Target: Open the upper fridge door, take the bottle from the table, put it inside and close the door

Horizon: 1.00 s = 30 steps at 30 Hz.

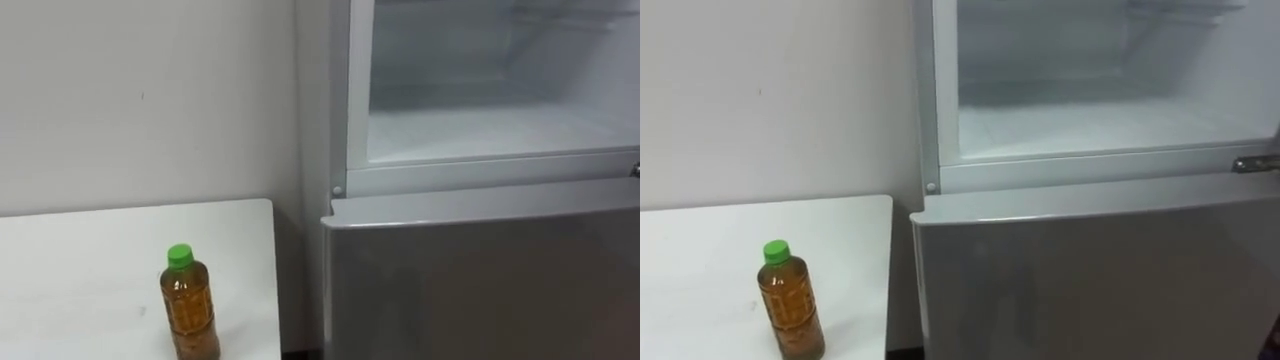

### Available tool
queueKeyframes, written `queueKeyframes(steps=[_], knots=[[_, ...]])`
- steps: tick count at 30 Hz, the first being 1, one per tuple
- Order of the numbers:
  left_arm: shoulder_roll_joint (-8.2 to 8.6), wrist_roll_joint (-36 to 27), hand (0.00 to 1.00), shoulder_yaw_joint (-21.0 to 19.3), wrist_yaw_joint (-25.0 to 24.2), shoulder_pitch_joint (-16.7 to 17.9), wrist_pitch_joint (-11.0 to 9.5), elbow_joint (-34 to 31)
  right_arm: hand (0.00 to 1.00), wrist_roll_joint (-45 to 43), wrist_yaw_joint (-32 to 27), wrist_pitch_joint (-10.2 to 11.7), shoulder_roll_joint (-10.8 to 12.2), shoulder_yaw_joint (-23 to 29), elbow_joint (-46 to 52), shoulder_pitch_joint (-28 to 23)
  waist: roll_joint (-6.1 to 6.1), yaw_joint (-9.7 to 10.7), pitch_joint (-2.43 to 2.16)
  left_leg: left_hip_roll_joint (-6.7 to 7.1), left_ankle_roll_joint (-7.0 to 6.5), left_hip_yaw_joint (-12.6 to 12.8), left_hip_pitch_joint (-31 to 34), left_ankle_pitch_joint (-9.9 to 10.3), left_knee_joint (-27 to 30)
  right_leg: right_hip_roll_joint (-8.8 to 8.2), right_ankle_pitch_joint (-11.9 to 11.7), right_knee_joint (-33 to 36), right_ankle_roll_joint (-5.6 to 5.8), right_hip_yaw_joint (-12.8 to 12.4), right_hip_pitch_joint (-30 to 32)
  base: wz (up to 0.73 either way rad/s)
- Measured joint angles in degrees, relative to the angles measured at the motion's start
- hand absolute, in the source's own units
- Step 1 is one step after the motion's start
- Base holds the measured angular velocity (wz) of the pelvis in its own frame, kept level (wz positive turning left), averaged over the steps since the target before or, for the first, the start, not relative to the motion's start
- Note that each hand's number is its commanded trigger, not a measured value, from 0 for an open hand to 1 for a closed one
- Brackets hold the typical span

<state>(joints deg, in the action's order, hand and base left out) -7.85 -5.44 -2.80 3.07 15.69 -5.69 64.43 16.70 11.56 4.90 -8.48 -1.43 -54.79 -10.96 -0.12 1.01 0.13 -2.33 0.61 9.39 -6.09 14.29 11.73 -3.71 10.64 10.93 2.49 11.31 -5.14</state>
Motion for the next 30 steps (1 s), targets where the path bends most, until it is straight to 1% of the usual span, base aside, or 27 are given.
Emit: queueKeyframes(steps=[1, 3, 4, 6, 8, 9, 10, 11, 14, 15, 16, 17, 19, 22, 24, 26, 29, 30], knots=[[-0.09, -0.3, 0.00, 0.0, -0.5, -0.1, -0.5, 0.0, 0.00, -2.1, 0.7, 0.2, 0.0, 0.0, 4.8, -0.4, -0.01, 0.1, 0.00, -0.01, 0.00, 0.0, 0.6, 0.0, 0.2, 0.00, 0.0, 0.1, -0.01, -0.1, 0.5, 0.00], [-0.20, -0.6, 0.00, 0.0, -1.5, 0.2, -0.9, 0.0, 0.00, -3.4, 1.8, 1.1, 0.0, -0.2, 10.6, -1.0, 0.19, -0.1, 0.21, -0.03, 0.00, 0.0, 0.7, 0.0, 0.2, 0.03, 0.0, -0.1, -0.01, 0.0, 0.6, 0.00], [-0.24, -0.7, 0.00, 0.0, -1.6, 0.2, -1.0, -0.1, 0.00, -3.6, 2.2, 1.4, -0.2, -1.0, 13.6, -1.2, -0.16, -0.5, 0.02, -0.05, 0.00, -0.1, 0.6, 0.0, 0.2, 0.04, 0.0, -0.2, -0.01, 0.2, 0.5, 0.00], [-0.31, -1.3, 0.00, 0.1, -2.3, 0.2, -1.0, -0.3, 0.00, -3.5, 2.8, 1.3, -0.6, -2.6, 18.8, -2.0, -0.04, -1.5, 0.12, -0.05, 0.00, -0.1, 0.5, 0.0, 0.1, 0.08, 0.0, -0.3, -0.02, 0.2, 0.5, 0.00], [-0.52, -1.8, 0.00, 0.4, -2.8, 0.3, -0.9, -0.3, 0.00, -3.5, 3.8, 1.3, -0.7, -3.9, 22.5, -2.0, -0.14, -1.9, 0.05, -0.05, 0.00, -0.2, 0.4, 0.0, 0.1, 0.07, 0.0, -0.3, -0.02, 0.2, 0.5, 0.00], [-0.63, -1.8, 0.00, 0.3, -3.2, 0.3, -0.8, -0.3, 0.00, -3.5, 4.4, 1.3, -0.7, -4.6, 24.7, -2.0, -0.20, -2.5, 0.02, -0.05, 0.00, -0.2, 0.4, 0.0, 0.1, 0.07, 0.0, -0.2, -0.02, 0.2, 0.5, 0.00], [-0.72, -1.8, 0.00, 0.2, -3.6, 0.2, -0.7, -0.4, 0.00, -3.5, 4.7, 0.9, -0.8, -5.2, 27.2, -2.1, -0.23, -2.9, -0.03, -0.05, 0.00, -0.3, 0.4, 0.0, 0.2, 0.06, 0.0, -0.2, -0.02, 0.3, 0.5, 0.00], [-0.91, -1.8, 0.00, 0.3, -3.9, 0.2, -0.7, -0.6, 0.00, -3.4, 4.9, 0.2, -1.0, -5.9, 30.4, -2.1, -0.27, -3.0, 0.04, -0.05, 0.00, -0.3, 0.4, 0.0, 0.2, 0.02, 0.0, -0.1, -0.02, 0.5, 0.4, 0.04], [-1.56, -1.8, 0.00, 0.3, -4.4, 0.1, -0.5, -0.7, 0.00, -3.0, 6.7, 0.2, -1.2, -6.6, 34.2, -1.7, -0.57, -3.0, 0.11, -0.05, 0.00, -0.8, 0.4, 0.0, 0.3, -0.02, 0.0, -0.1, -0.02, 1.0, 0.2, 0.09], [-2.06, -1.7, 0.00, 0.3, -4.8, 0.0, -0.5, -0.9, 0.00, -3.1, 7.1, -0.1, -1.2, -6.7, 35.5, -1.7, -0.81, -3.0, 0.22, -0.04, 0.00, -1.0, 0.5, 0.0, 0.6, -0.08, 0.0, -0.1, -0.02, 1.6, 0.0, 0.09], [-2.29, -1.7, 0.00, 0.3, -4.9, -0.3, -0.4, -1.0, 0.00, -3.1, 7.8, -0.2, -1.2, -6.7, 37.1, -1.7, -0.98, -3.1, 0.29, -0.04, 0.00, -1.1, 0.6, 0.0, 0.6, -0.08, 0.0, 0.0, -0.02, 1.6, 0.1, 0.05], [-2.29, -1.7, 0.00, 0.2, -4.9, -0.2, -0.4, -1.0, 0.00, -3.1, 8.2, -0.3, -1.2, -6.6, 38.0, -1.7, -1.01, -3.1, 0.30, -0.04, 0.00, -1.0, 0.6, 0.0, 0.6, -0.08, 0.0, 0.0, -0.03, 1.6, 0.1, 0.00], [-2.28, -1.2, 0.00, 0.0, -5.0, 0.1, 0.1, -1.0, 0.00, -2.9, 9.2, -1.3, -1.4, -6.4, 42.9, -2.1, -0.82, -3.1, 0.31, -0.06, -0.07, -1.0, 1.0, 0.1, 0.7, -0.13, 0.0, 0.8, -0.03, 1.7, 0.2, 0.00], [-2.29, -1.2, 0.00, 0.0, -5.3, -0.2, 0.6, -0.8, 0.00, -0.5, 9.9, -1.8, -1.9, -6.3, 49.8, -2.0, -0.62, -3.2, 0.24, -0.09, -0.10, -1.0, 1.8, 0.1, 1.0, -0.25, -0.1, 1.1, -0.13, 2.3, 1.0, 0.00], [-2.29, -1.2, 0.00, 0.0, -5.9, -0.3, 0.8, -0.7, 0.00, 0.7, 10.9, -1.8, -2.9, -6.3, 53.1, -1.9, -0.41, -3.8, 0.19, -0.13, -0.10, -1.0, 1.6, 0.0, 1.0, -0.27, -0.1, 1.7, -0.13, 2.3, 1.1, -0.02], [-2.29, -1.2, 0.00, 0.0, -6.2, -0.2, 0.8, -0.8, 0.00, 1.2, 12.3, -1.8, -3.6, -6.3, 56.3, -1.8, -0.54, -4.6, 0.11, -0.15, -0.10, -1.0, 1.5, 0.0, 1.0, -0.36, -0.1, 1.8, -0.13, 3.0, 1.0, 0.00], [-2.41, -1.1, 0.00, -0.1, -6.2, 0.4, 0.9, -0.8, 0.00, 1.2, 13.9, -1.8, -3.7, -6.3, 58.8, -1.5, -0.77, -4.7, -0.01, -0.15, -0.11, -1.1, 1.6, 0.0, 1.0, -0.36, -0.1, 1.9, -0.13, 3.0, 1.0, 0.00], [-2.49, -1.1, 0.00, -0.1, -6.2, 0.6, 0.9, -0.9, 0.00, 1.2, 14.4, -1.8, -3.7, -6.3, 59.7, -1.5, -0.95, -5.0, -0.07, -0.15, -0.11, -1.1, 1.6, 0.0, 1.0, -0.36, -0.1, 1.9, -0.13, 3.0, 1.0, 0.00]])
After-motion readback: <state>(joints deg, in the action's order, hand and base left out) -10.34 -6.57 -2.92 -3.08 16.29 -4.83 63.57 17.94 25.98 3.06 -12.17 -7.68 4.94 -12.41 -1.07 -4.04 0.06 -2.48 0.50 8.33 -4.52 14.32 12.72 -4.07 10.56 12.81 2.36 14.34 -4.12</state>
